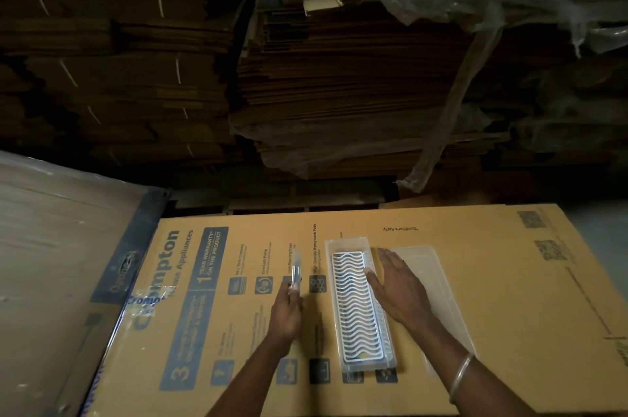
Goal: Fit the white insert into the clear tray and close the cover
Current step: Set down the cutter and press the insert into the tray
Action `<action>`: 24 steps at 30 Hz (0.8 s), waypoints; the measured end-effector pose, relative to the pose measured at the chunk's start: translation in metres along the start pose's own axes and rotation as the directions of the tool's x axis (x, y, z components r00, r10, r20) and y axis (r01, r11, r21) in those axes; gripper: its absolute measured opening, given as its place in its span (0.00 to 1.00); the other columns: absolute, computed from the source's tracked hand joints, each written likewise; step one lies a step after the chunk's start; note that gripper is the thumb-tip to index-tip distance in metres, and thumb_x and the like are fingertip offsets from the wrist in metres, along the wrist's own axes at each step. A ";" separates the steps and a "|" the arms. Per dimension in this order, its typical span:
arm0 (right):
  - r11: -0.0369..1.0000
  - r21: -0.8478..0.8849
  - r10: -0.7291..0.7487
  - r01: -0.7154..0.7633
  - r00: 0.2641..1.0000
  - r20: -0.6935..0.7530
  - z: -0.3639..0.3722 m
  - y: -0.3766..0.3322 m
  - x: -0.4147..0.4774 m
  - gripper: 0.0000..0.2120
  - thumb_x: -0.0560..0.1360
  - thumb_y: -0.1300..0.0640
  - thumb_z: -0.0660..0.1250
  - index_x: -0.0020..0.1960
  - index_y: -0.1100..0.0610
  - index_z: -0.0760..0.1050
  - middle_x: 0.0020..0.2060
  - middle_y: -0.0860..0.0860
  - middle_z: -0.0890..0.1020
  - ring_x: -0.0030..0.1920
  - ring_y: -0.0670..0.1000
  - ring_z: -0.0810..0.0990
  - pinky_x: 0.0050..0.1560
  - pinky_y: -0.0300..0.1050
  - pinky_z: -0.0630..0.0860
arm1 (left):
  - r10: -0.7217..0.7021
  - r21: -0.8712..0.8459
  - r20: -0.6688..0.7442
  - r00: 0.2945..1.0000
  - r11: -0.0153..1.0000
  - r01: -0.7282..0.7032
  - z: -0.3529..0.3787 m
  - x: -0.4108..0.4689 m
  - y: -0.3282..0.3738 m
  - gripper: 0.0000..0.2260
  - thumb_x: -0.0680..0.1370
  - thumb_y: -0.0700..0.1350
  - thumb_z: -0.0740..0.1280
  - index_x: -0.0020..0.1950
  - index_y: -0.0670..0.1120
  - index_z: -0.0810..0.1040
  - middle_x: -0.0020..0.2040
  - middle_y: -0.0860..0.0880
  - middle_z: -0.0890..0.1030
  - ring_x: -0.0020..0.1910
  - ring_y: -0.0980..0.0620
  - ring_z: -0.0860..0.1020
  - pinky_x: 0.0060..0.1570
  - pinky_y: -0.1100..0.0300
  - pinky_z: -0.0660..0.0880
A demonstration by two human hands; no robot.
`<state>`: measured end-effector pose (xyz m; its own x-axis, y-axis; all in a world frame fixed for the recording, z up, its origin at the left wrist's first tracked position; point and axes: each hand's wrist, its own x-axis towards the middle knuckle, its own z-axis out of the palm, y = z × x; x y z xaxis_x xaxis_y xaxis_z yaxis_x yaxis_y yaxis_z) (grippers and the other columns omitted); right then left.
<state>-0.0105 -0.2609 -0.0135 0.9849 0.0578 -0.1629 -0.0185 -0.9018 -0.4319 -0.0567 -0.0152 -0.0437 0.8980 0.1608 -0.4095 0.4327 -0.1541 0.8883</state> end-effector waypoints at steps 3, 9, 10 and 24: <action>1.000 0.008 0.008 -0.008 1.000 0.005 0.000 -0.003 0.000 0.32 0.82 0.38 0.54 0.81 0.52 0.55 0.80 0.48 0.61 0.79 0.48 0.57 0.76 0.47 0.59 | -0.036 -0.053 0.050 0.998 0.998 0.038 0.002 -0.002 0.010 0.09 0.85 0.53 0.56 0.52 0.55 0.74 0.39 0.45 0.74 0.31 0.51 0.69 0.30 0.57 0.65; 1.000 0.024 0.006 -0.006 1.000 0.008 0.003 -0.005 -0.003 0.32 0.82 0.38 0.53 0.81 0.51 0.55 0.80 0.47 0.61 0.79 0.47 0.57 0.76 0.46 0.58 | -0.029 -0.036 0.122 0.992 0.999 0.033 0.004 0.000 0.016 0.16 0.87 0.41 0.54 0.73 0.54 0.68 0.46 0.49 0.76 0.34 0.52 0.67 0.36 0.56 0.68; 1.000 0.022 0.002 -0.002 1.000 0.007 0.003 -0.004 -0.003 0.32 0.82 0.39 0.53 0.81 0.51 0.55 0.80 0.47 0.61 0.79 0.47 0.57 0.76 0.46 0.58 | -0.025 -0.034 0.132 0.991 0.999 0.030 0.004 0.000 0.018 0.20 0.87 0.40 0.54 0.79 0.49 0.62 0.47 0.49 0.76 0.35 0.52 0.67 0.38 0.56 0.68; 1.000 0.012 0.004 -0.004 1.000 -0.017 0.002 0.002 -0.002 0.31 0.82 0.40 0.55 0.81 0.52 0.56 0.79 0.49 0.62 0.79 0.48 0.59 0.76 0.46 0.60 | -0.147 -0.193 0.223 0.964 0.962 0.192 0.020 -0.002 0.040 0.29 0.84 0.31 0.55 0.82 0.51 0.56 0.54 0.46 0.77 0.36 0.51 0.71 0.37 0.55 0.67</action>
<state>-0.0128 -0.2616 -0.0157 0.9876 0.0471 -0.1495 -0.0241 -0.8966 -0.4421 -0.0395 -0.0417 -0.0115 0.8195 -0.0400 -0.5716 0.5730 0.0709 0.8165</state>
